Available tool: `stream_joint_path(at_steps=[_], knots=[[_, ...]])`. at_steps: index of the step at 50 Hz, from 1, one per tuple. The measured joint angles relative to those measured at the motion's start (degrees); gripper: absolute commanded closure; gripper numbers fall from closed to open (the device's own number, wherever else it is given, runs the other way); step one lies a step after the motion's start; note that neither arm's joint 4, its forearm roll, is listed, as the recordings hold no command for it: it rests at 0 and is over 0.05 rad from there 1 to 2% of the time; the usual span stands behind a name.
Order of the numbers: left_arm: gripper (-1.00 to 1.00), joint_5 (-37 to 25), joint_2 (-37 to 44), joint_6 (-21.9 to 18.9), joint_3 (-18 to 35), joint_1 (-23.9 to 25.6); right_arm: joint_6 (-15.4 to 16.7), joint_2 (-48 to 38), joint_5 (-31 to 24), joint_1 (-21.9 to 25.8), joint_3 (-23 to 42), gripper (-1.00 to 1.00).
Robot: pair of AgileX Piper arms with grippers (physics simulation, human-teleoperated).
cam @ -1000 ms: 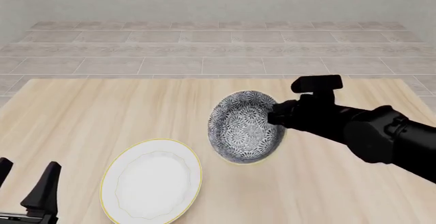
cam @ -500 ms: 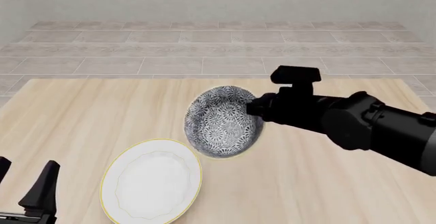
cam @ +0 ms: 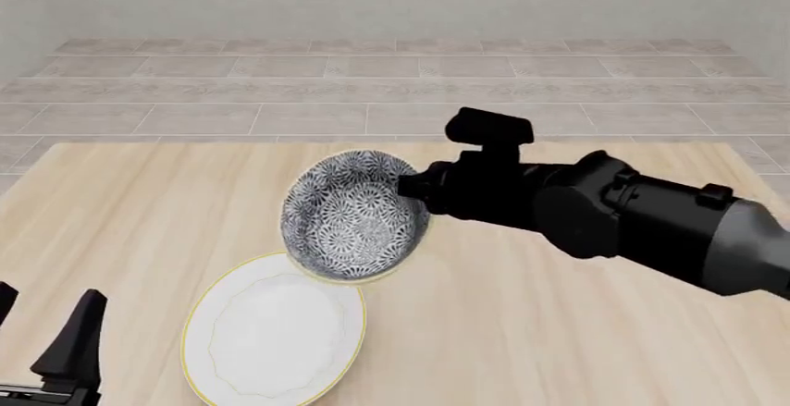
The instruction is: Put the bowl on the plate.
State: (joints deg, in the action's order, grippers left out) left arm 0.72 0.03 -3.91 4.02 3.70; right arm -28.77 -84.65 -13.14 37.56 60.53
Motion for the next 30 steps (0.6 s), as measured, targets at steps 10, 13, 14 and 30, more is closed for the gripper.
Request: stream_joint_path(at_steps=[10,13,14,30], knots=[[-1.0,-0.1,0.0,0.0,0.3,0.0,-2.4,-2.6,0.7,1.3,1.7,1.0],[-1.0,-0.2,0.0,0.1,0.4,0.0,-3.0,-3.4,1.1,1.6,2.0,1.0],[-1.0,-0.2,0.0,0.1,0.5,0.0,-3.2,-3.7,1.2,1.7,2.2,1.0],[-1.0,-0.7,0.0,0.3,1.1,0.3,-5.4,-7.4,3.0,2.2,4.1,1.0]])
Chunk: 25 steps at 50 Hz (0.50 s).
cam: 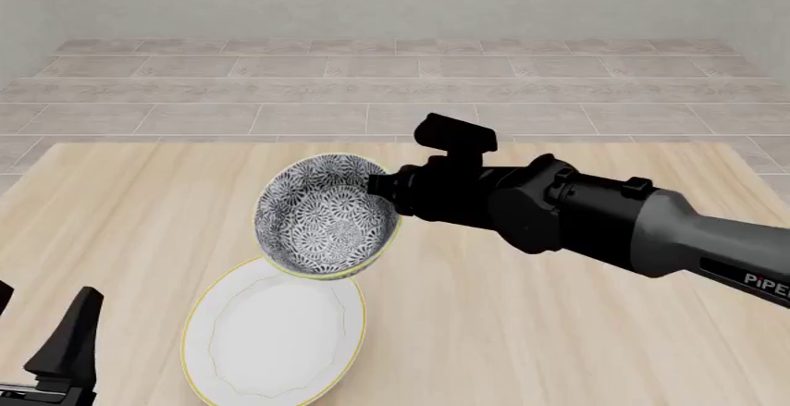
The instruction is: Put the bowl on the plate.
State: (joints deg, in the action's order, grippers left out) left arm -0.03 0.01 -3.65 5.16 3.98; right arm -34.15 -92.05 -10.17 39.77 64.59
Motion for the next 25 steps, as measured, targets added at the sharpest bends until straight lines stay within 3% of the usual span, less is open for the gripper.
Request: stream_joint_path(at_steps=[25], knots=[[-1.0,-0.2,0.0,0.0,0.4,0.1,-3.4,-3.5,3.7,2.9,-0.3,1.0]])
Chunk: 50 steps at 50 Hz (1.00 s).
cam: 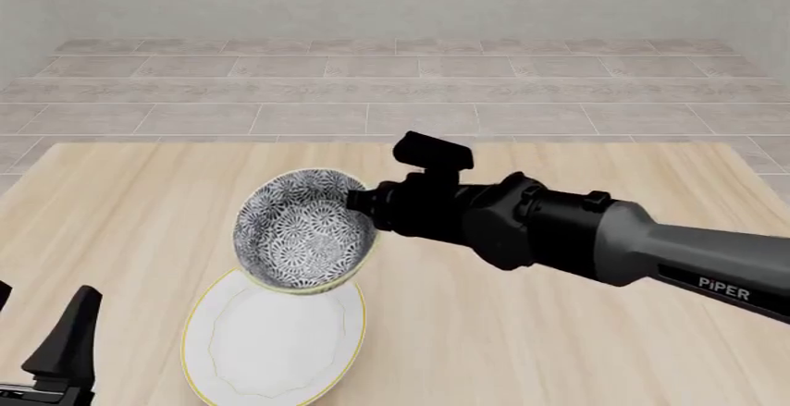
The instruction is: Put the bowl on the plate.
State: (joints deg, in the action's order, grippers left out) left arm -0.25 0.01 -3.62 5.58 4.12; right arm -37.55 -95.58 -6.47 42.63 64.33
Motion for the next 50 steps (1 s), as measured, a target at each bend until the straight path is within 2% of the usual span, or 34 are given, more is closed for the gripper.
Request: stream_joint_path(at_steps=[22,50], knots=[[-1.0,-0.1,0.0,0.0,0.5,0.1,-1.9,-2.4,3.7,1.2,-1.0,1.0],[-1.0,-0.9,0.0,-0.1,1.6,0.1,-2.4,-7.1,6.8,1.0,-0.6,1.0]])
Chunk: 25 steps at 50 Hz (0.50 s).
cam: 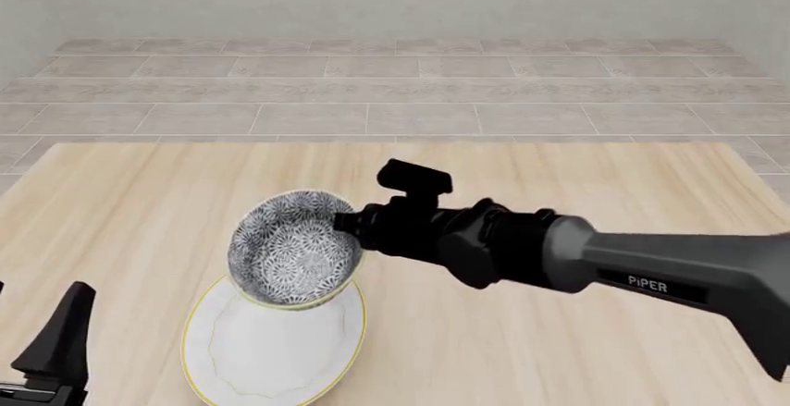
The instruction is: Put the bowl on the plate.
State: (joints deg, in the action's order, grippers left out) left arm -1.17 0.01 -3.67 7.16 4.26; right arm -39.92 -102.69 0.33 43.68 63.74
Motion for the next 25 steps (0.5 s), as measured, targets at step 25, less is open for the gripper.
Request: stream_joint_path(at_steps=[25], knots=[[-1.0,-0.4,0.0,0.0,0.5,0.1,-1.4,-2.4,3.0,1.2,-0.9,1.0]])
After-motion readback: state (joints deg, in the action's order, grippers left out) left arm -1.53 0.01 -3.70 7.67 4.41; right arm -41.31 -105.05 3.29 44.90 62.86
